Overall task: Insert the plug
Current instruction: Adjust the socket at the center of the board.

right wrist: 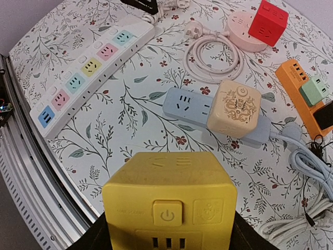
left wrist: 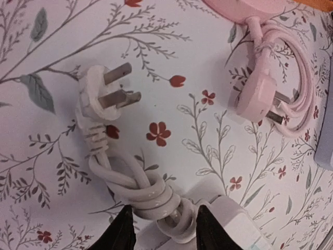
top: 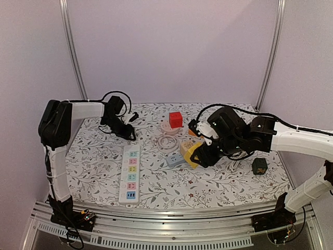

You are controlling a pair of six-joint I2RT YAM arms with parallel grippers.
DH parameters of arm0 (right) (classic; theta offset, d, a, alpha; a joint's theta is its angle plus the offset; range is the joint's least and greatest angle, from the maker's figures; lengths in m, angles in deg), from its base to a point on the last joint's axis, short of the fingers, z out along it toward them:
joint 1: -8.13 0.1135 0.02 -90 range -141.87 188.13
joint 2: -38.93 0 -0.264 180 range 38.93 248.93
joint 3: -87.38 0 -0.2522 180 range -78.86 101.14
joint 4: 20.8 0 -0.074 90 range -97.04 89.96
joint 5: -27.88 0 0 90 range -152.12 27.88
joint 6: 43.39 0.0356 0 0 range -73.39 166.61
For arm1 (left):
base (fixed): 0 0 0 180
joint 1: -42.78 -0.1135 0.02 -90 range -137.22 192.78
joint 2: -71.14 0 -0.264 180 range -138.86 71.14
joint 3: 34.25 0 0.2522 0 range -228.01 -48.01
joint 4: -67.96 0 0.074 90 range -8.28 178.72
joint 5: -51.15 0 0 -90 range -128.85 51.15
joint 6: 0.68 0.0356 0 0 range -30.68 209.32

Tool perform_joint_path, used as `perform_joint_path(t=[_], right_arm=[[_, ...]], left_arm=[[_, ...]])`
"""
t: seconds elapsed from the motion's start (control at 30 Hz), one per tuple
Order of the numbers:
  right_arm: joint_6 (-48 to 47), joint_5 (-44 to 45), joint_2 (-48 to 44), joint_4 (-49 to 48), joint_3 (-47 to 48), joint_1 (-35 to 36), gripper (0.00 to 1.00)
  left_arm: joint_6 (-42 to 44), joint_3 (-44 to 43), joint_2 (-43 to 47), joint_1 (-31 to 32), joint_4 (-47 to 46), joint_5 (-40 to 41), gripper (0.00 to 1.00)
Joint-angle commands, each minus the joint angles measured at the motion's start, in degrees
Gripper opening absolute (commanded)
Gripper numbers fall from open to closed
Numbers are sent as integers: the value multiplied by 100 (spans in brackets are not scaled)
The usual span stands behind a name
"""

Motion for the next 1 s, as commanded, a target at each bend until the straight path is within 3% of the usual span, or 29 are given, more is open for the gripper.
perform_joint_path(t=[0.0,0.1,0.2,0.3,0.5,0.6,0.77,0.97], right_arm=[[-14,83,-182,-25,139,-32,0],[54,101,-266,-23,60,-27,0],[112,118,-344,-23,-20,-28,0],[165,116,-399,-17,-45,-30,0],[215,144,-427,-26,-76,-26,0],[222,168,-397,-66,-79,-31,0],[187,176,-289,-219,113,-28,0],[41,76,-9,-269,392,-27,0]], left_arm=[[1990,-831,-640,613,1358,-632,41],[2710,-1434,-1053,920,2169,-856,47],[3141,-1579,-1002,1165,2251,-679,64],[2766,-1637,-552,1255,1934,-445,97],[2115,-1643,713,1286,2181,9,100],[1932,-956,1365,1542,2597,577,100],[1999,947,2309,2183,3005,928,99],[1790,2104,2423,2331,2849,1000,100]])
